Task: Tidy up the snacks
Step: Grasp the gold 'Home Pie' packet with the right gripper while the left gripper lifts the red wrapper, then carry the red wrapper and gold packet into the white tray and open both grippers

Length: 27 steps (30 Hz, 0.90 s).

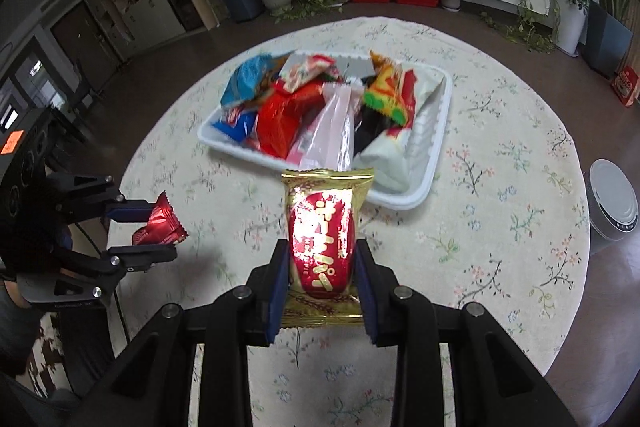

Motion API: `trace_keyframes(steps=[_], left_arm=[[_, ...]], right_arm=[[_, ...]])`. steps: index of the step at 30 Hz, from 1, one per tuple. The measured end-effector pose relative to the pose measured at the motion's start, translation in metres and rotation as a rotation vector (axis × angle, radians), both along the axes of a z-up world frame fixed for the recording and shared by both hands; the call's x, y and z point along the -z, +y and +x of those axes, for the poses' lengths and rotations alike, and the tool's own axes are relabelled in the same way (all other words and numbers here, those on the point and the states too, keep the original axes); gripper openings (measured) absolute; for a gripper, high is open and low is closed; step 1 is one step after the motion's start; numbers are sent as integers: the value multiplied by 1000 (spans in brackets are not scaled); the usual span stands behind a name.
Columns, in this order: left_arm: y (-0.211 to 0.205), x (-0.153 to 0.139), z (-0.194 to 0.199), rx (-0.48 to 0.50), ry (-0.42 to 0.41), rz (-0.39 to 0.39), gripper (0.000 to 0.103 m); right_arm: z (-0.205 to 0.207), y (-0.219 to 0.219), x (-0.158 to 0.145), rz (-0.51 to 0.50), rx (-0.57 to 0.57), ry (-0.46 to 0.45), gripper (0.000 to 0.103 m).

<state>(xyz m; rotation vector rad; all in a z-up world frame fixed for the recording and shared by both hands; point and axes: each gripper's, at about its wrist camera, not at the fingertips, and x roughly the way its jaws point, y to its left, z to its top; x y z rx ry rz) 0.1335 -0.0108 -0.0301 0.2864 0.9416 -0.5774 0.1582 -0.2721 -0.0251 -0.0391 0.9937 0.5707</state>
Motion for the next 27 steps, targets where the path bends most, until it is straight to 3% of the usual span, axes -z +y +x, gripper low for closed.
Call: trace_keyframes(steps=[7, 15, 21, 27], left_arm=[[17, -41, 49, -101, -46, -117, 30], [15, -81, 111, -170, -81, -160, 30], [9, -78, 154, -191, -58, -159, 30], [11, -53, 191, -236, -1, -143, 30]], right_arm=[[28, 5, -29, 75, 68, -38, 34], [66, 19, -64, 139, 130, -77, 34], [101, 38, -74, 139, 147, -54, 34], [137, 60, -51, 73, 157, 34, 34]])
